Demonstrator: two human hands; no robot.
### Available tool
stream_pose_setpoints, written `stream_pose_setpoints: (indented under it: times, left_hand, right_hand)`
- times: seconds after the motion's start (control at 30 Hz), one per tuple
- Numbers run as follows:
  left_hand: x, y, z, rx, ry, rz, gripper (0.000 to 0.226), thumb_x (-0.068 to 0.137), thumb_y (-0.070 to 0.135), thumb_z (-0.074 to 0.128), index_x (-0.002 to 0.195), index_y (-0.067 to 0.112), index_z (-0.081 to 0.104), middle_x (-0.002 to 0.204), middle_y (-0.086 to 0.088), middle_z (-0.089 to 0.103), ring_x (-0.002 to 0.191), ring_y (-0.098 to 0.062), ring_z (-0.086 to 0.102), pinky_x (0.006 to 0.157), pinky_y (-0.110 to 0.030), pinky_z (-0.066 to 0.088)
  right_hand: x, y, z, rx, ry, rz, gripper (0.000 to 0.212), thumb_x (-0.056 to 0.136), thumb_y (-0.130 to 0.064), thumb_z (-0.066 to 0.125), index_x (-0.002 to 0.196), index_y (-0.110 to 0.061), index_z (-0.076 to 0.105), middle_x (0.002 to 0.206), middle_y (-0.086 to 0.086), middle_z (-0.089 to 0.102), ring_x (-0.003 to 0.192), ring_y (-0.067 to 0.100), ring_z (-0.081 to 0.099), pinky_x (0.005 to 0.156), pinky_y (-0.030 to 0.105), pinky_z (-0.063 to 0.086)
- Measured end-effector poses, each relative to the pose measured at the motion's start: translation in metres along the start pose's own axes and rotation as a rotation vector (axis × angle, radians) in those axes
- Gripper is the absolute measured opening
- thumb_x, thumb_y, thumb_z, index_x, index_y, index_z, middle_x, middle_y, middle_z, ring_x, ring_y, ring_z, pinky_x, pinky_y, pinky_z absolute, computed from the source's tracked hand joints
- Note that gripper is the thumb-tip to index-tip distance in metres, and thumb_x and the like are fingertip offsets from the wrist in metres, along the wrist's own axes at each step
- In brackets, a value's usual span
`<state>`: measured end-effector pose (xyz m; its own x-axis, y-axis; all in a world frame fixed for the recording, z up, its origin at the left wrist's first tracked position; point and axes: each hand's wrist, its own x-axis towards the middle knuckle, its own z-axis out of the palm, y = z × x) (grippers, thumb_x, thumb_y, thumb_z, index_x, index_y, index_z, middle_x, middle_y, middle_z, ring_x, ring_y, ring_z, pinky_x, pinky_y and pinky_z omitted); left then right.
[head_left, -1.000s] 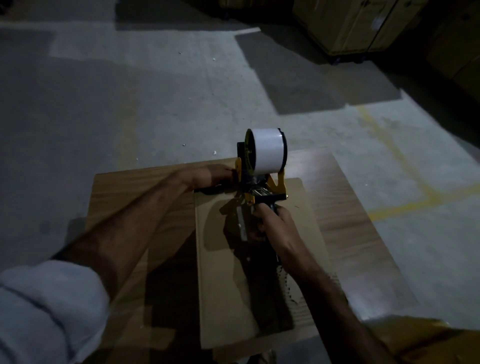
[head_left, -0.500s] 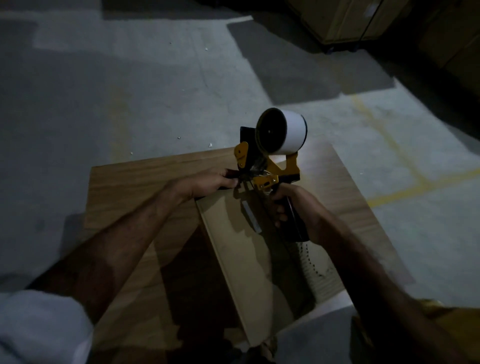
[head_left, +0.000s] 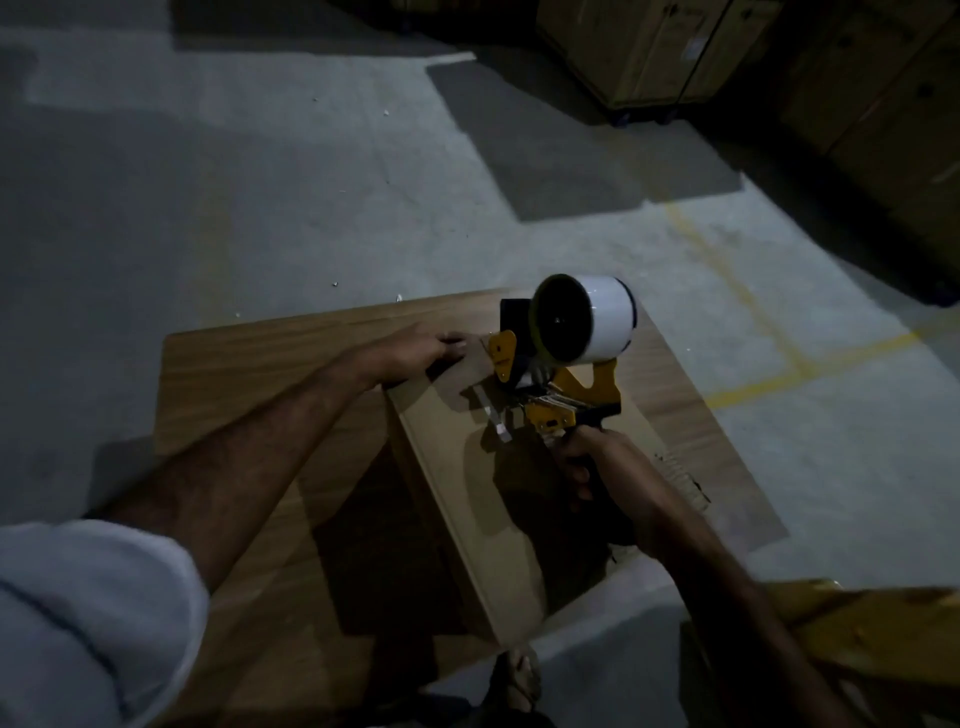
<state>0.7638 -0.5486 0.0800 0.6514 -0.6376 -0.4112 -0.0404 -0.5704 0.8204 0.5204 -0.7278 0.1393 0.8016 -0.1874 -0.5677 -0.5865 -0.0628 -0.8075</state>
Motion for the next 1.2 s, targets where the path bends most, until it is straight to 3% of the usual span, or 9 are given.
stream_pose_setpoints:
  times: [0.2, 0.33, 0.43, 0.63, 0.73, 0.8, 0.87, 0.97, 1.2]
  left_hand:
    - [-0.015, -0.006, 0.005, 0.067, 0.148, 0.315, 0.04, 0.108, 0.013, 0.048, 0.142, 0.029, 0.059, 0.138, -0.001, 0.063, 0.121, -0.013, 0.06, 0.101, -0.031, 0.049]
    - [-0.014, 0.017, 0.009, 0.188, 0.156, 0.24, 0.045, 0.104, 0.061, 0.043, 0.098, 0.028, 0.074, 0.105, -0.006, 0.074, 0.088, -0.017, 0.068, 0.076, -0.04, 0.054]
    - [-0.01, 0.022, 0.018, 0.182, 0.177, 0.245, 0.051, 0.098, 0.063, 0.057, 0.071, 0.021, 0.065, 0.07, 0.001, 0.065, 0.061, -0.019, 0.059, 0.06, -0.038, 0.041]
    - [-0.006, 0.023, 0.024, 0.243, 0.224, 0.139, 0.062, 0.094, 0.072, 0.055, 0.062, 0.019, 0.058, 0.056, 0.006, 0.056, 0.05, -0.013, 0.052, 0.052, -0.028, 0.035]
    - [-0.005, 0.021, 0.034, 0.396, 0.352, 0.156, 0.052, 0.097, 0.07, 0.05, 0.107, 0.026, 0.076, 0.1, 0.003, 0.077, 0.091, -0.018, 0.071, 0.078, -0.037, 0.055]
    - [-0.009, 0.015, 0.044, 0.508, 0.384, 0.292, 0.05, 0.104, 0.057, 0.048, 0.146, 0.031, 0.055, 0.148, -0.001, 0.059, 0.135, -0.024, 0.054, 0.107, -0.05, 0.047]
    - [-0.015, 0.007, 0.048, 0.617, 0.268, 0.482, 0.053, 0.108, 0.054, 0.038, 0.158, 0.036, 0.037, 0.168, 0.007, 0.03, 0.154, -0.02, 0.027, 0.121, -0.053, 0.032]
    - [-0.025, -0.001, 0.045, 0.778, 0.107, 0.533, 0.065, 0.103, 0.071, 0.016, 0.162, 0.044, 0.015, 0.172, 0.018, -0.001, 0.158, -0.016, 0.011, 0.123, -0.05, 0.027]
    - [-0.035, 0.004, 0.046, 0.851, 0.135, 0.529, 0.074, 0.1, 0.074, 0.004, 0.164, 0.038, 0.01, 0.173, 0.009, -0.004, 0.159, -0.021, 0.011, 0.127, -0.052, 0.019]
  right_hand:
    - [-0.002, -0.002, 0.0, 0.051, 0.009, 0.015, 0.025, 0.097, -0.024, 0.049, 0.073, -0.021, 0.046, 0.06, -0.005, 0.043, 0.05, 0.009, 0.043, 0.054, 0.027, 0.04]
    - [-0.001, -0.002, 0.004, 0.036, 0.01, 0.014, 0.017, 0.097, -0.023, 0.052, 0.08, -0.019, 0.048, 0.059, -0.006, 0.042, 0.049, 0.009, 0.041, 0.049, 0.025, 0.038]
    - [-0.001, -0.003, 0.007, 0.022, 0.036, 0.013, 0.015, 0.097, -0.021, 0.053, 0.083, -0.018, 0.05, 0.057, -0.009, 0.043, 0.048, 0.007, 0.042, 0.048, 0.024, 0.039]
    - [-0.02, 0.017, -0.005, 0.039, 0.038, 0.045, 0.01, 0.1, -0.022, 0.054, 0.091, -0.016, 0.056, 0.06, -0.008, 0.05, 0.05, 0.005, 0.049, 0.051, 0.024, 0.042]
    - [-0.042, 0.041, -0.009, 0.072, 0.096, 0.026, 0.009, 0.102, -0.022, 0.054, 0.099, -0.016, 0.06, 0.078, 0.0, 0.059, 0.064, 0.006, 0.06, 0.055, 0.021, 0.05]
    - [-0.045, 0.048, -0.009, 0.095, 0.148, 0.031, 0.014, 0.1, -0.027, 0.058, 0.104, -0.015, 0.063, 0.092, 0.01, 0.062, 0.078, 0.016, 0.065, 0.064, 0.027, 0.057]
    - [-0.045, 0.048, -0.009, 0.075, 0.158, 0.021, 0.018, 0.101, -0.026, 0.058, 0.109, -0.011, 0.063, 0.092, 0.013, 0.061, 0.079, 0.021, 0.063, 0.066, 0.032, 0.057]
    - [-0.049, 0.049, -0.008, 0.024, 0.154, -0.035, 0.021, 0.105, -0.023, 0.055, 0.118, -0.007, 0.061, 0.091, 0.022, 0.063, 0.076, 0.025, 0.063, 0.07, 0.039, 0.056]
    - [-0.072, 0.059, -0.005, -0.058, 0.121, -0.139, 0.016, 0.107, -0.014, 0.05, 0.12, -0.009, 0.058, 0.086, 0.009, 0.071, 0.071, 0.025, 0.068, 0.071, 0.04, 0.059]
